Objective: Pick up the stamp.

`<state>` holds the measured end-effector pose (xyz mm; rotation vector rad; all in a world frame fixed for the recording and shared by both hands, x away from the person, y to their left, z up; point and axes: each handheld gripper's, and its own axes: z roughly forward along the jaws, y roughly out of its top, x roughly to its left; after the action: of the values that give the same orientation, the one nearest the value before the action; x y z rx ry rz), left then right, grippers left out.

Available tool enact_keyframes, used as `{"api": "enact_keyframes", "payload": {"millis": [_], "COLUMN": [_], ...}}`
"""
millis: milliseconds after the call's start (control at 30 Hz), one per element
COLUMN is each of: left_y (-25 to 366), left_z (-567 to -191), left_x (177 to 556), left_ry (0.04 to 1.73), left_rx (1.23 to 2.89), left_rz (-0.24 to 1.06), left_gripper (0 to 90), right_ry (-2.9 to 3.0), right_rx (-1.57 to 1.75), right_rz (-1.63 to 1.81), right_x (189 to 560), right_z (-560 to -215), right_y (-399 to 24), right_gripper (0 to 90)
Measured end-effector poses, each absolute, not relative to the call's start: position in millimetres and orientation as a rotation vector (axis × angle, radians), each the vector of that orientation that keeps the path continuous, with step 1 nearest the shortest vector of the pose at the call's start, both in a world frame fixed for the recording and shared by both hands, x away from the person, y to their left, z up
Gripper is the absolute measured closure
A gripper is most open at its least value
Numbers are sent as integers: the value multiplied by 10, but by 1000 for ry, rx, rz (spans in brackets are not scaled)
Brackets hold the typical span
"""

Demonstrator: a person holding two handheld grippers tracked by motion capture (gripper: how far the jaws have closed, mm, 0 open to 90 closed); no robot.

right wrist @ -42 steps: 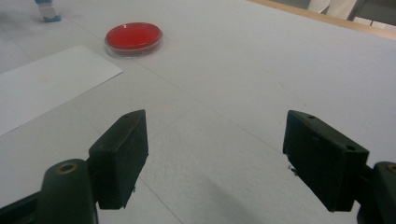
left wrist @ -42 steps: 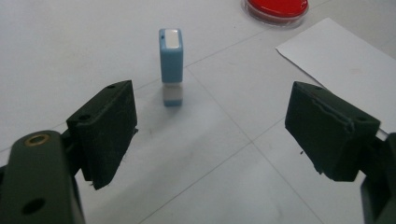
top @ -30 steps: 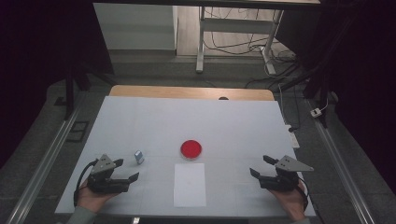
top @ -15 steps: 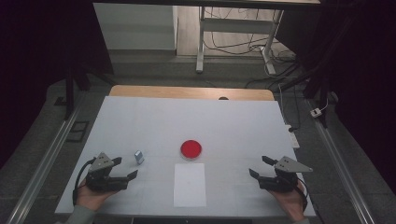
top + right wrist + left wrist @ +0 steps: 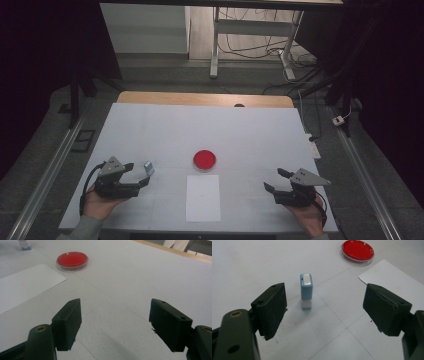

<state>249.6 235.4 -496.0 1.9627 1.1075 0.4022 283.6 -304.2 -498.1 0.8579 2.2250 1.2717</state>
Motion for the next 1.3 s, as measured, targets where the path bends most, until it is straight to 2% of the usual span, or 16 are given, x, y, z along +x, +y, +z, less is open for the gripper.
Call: {"api": "enact_keyframes", "payload": {"millis": [533,767,1033,1300], "left_y": [2221,2203,2198,2173], "left_z": [-4879,-4966,-5045,-5107], "left_x": [2774,2906,2914,2923], "left_ry": [1140,1174,1158,1155], "left_rx": [2004,2050,2083,2090], "left_rz": [433,458,459,466], "left_gripper": [249,264,327,440], "right_ry": [2214,2215,2212,2228], "right_rx": [845,857,862,861], "right_rz": [1289,1288,1280,1276], "right_x": [2842,2842,2829,2846], "right_z": [-4956,-4971,-4971,-5002], "right_y": [-3014,-3041,-3056,-3057], "right_gripper": [263,266,269,270]}}
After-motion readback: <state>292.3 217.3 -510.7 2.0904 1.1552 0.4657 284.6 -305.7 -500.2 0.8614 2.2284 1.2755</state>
